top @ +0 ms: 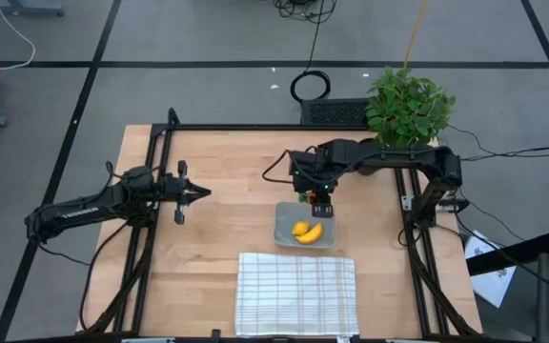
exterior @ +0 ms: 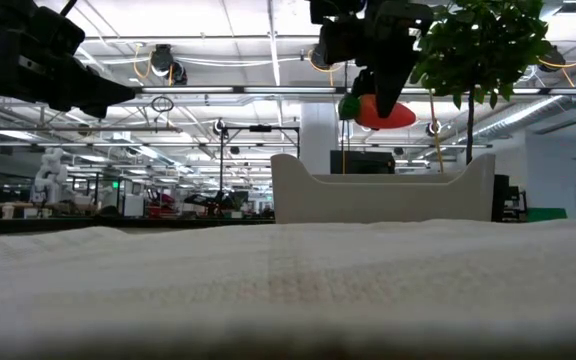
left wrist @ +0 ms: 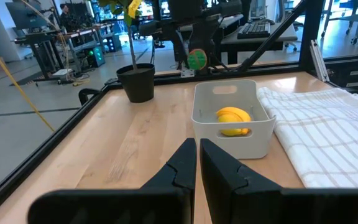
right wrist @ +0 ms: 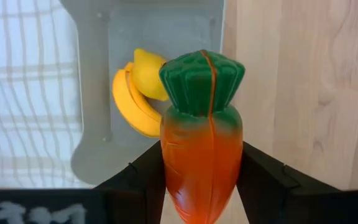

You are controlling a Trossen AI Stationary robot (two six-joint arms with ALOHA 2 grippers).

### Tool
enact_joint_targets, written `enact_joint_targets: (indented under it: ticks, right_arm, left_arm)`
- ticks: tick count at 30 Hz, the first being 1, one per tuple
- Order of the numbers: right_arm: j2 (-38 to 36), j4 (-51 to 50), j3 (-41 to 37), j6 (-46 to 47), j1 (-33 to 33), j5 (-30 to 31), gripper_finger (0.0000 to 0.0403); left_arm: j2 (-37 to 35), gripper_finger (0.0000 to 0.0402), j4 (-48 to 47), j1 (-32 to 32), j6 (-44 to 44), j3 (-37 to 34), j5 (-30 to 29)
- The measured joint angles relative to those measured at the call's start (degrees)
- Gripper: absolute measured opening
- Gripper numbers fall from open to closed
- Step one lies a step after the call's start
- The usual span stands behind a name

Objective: Pick and placing Produce into tupperware
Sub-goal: Put the orange carrot into the gray bin

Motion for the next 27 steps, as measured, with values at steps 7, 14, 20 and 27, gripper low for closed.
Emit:
enact_joint_targets:
  ticks: [7, 14, 20, 27]
  right_arm:
    - [-0.03, 2.84, -1.32, 2.01, 1.98, 0.17, 0.0151]
    - [0.00, 5.83, -5.61, 4.03, 3.47, 0.19, 0.0149]
    - [0.00, 7.49, -8.37, 7.01, 5.17, 0.19, 0.0151]
    - [-0.01, 11.42, -11.22, 10.90, 7.26, 0.19, 0.0150]
  left_arm:
    - [0.01, 0.0026, -0.11, 0.01, 0.01, 0.00, 0.00]
    - [0.01, 0.0026, -0.26, 0.01, 0.03, 0.00, 0.00]
    - [-0.01, 0.0026, -0.26, 0.01, 0.03, 0.00, 0.00]
    - [-0.01, 0.0026, -0.26, 0.01, 0.03, 0.00, 0.00]
